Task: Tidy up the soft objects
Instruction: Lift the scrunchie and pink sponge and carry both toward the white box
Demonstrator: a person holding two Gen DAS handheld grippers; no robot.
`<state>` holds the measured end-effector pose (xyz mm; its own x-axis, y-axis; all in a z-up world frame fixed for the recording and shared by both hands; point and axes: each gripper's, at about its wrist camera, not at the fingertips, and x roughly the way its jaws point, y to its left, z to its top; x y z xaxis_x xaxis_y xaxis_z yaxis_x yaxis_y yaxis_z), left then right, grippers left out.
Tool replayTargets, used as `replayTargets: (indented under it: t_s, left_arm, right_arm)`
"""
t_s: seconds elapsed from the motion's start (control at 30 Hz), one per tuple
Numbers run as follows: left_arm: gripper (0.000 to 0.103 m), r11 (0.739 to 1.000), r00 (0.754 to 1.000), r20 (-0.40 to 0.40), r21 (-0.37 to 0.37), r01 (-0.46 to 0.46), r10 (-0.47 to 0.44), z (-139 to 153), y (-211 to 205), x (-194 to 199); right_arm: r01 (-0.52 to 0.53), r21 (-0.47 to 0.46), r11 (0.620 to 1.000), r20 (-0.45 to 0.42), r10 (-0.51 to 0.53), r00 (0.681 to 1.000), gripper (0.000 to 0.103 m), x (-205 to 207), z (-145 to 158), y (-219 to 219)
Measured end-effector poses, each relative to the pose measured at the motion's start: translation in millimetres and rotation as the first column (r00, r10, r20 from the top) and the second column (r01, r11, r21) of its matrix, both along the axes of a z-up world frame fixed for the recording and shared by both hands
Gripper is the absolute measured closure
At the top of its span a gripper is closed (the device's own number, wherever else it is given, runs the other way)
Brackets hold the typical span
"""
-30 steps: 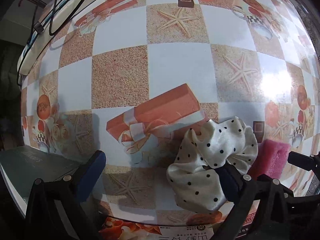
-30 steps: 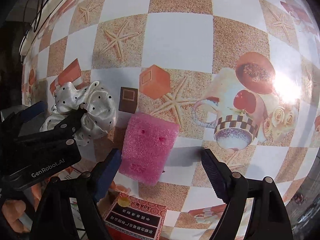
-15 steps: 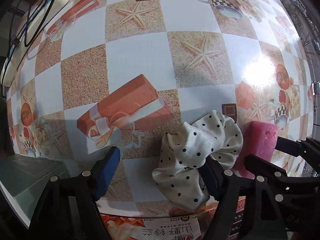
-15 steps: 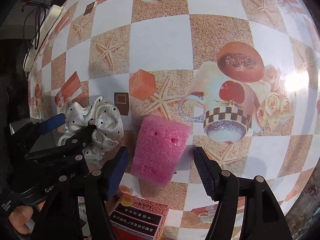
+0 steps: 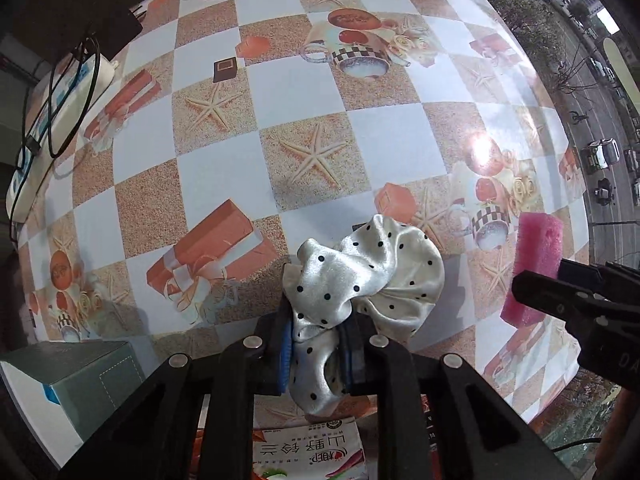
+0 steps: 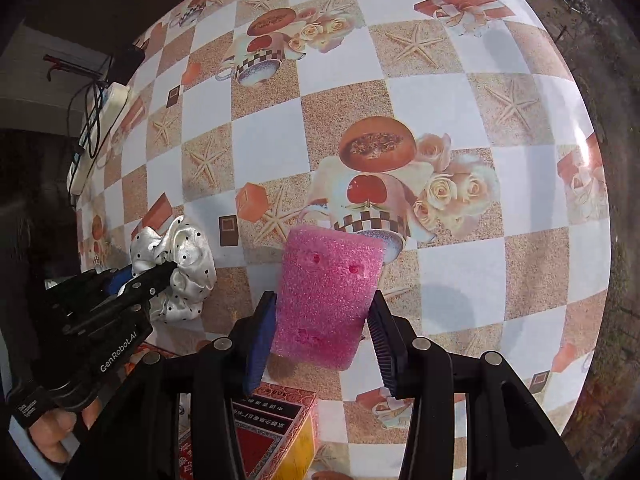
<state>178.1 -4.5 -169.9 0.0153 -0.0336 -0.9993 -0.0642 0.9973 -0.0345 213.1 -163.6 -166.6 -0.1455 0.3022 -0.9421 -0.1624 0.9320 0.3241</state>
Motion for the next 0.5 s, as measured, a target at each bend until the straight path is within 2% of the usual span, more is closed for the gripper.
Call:
replayTargets:
  t_s: [0.27, 0.43, 0.5]
  left_arm:
    - [0.082, 0.996, 0.991, 0.101, -0.004, 0.092, -0.091, 57, -53, -2]
    - [0.082, 0.986, 0.974, 0.160, -0.014, 0.167, -0.163, 95, -64, -7]
    - [0.082, 0.981, 0.966, 0.181, -0.023, 0.193, -0.186, 100, -75, -6]
  right_arm:
    - [0.093, -0.028, 0.995, 0.135, -0.089, 0.987, 0.056, -15, 52, -47]
    - [0.165, -0.037, 0.986, 0.165, -0.157, 0.974, 0.056, -34, 72, -70]
    - [0.190, -0.045, 0.981, 0.180, -0.180, 0.967, 0.056, -42, 78, -78]
